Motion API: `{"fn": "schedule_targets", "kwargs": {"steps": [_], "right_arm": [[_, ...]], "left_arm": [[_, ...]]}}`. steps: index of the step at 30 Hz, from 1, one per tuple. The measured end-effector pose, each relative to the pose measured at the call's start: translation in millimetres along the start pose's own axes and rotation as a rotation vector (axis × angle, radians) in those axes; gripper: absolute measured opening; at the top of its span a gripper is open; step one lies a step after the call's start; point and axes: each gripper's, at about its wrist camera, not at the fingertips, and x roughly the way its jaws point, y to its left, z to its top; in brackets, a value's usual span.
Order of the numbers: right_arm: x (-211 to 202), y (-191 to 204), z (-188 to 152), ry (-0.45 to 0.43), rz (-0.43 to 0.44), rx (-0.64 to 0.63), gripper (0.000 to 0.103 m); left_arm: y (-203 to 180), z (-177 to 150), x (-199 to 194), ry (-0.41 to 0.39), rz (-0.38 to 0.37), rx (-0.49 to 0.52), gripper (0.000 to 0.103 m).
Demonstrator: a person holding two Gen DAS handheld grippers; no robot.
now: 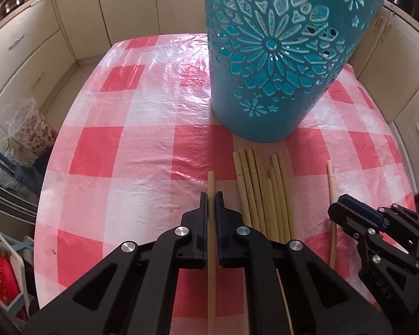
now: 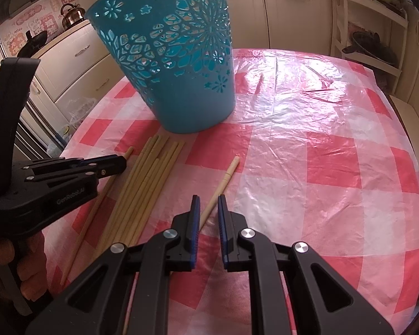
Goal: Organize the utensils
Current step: 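Lift the stick with the left gripper and drop it into the teal basket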
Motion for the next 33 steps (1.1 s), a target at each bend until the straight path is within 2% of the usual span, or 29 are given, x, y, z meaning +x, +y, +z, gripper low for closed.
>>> {"fn": "schedule_targets", "kwargs": {"steps": [2, 5, 10, 13, 16, 19, 21, 25, 33], "right_arm": [[-0.6, -2.6, -0.1, 0.000, 0.012, 0.012, 0.013], [-1.6, -4.9, -0.2, 0.000, 0.018, 0.020, 0.013], [-3.3, -5.5, -0.6, -0.002, 0.015, 0.019, 0.013], [-3.8, -6.3, -0.3, -0.004, 0.018, 0.022, 0.013], [-3.8, -5.5, -0.7, -0.004, 0.015, 0.020, 0.013], [-2.9, -5.2, -0.4, -0.005, 0.018, 0.021, 0.014], [-3.1, -6.6, -0.3, -0.004, 0.024, 0.024, 0.014], [-3.4, -7.3, 0.0, -0.004, 0.030, 0.024, 0.015], [-3.4, -6.6, 0.0, -0.004, 0.031, 0.022, 0.017]], "left_arm": [[9.1, -1.2, -23.1, -0.036, -0.032, -0.024, 0.005], [26.0, 8.1, -75.9, -0.136, -0.119, -0.080, 0.005], [27.5, 55.3, -157.2, -0.398, -0.231, -0.093, 0.005], [15.1, 91.4, -176.8, -0.551, -0.259, -0.090, 0.005], [5.9, 127.2, -178.1, -0.645, -0.285, -0.124, 0.005], [-3.5, 157.7, -170.4, -0.734, -0.252, -0.130, 0.005], [-10.0, 174.2, -156.5, -0.748, -0.227, -0.148, 0.005], [-12.4, 190.1, -123.5, -0.707, -0.195, -0.170, 0.005], [-19.0, 186.4, -102.8, -0.664, -0.124, -0.138, 0.005]]}}
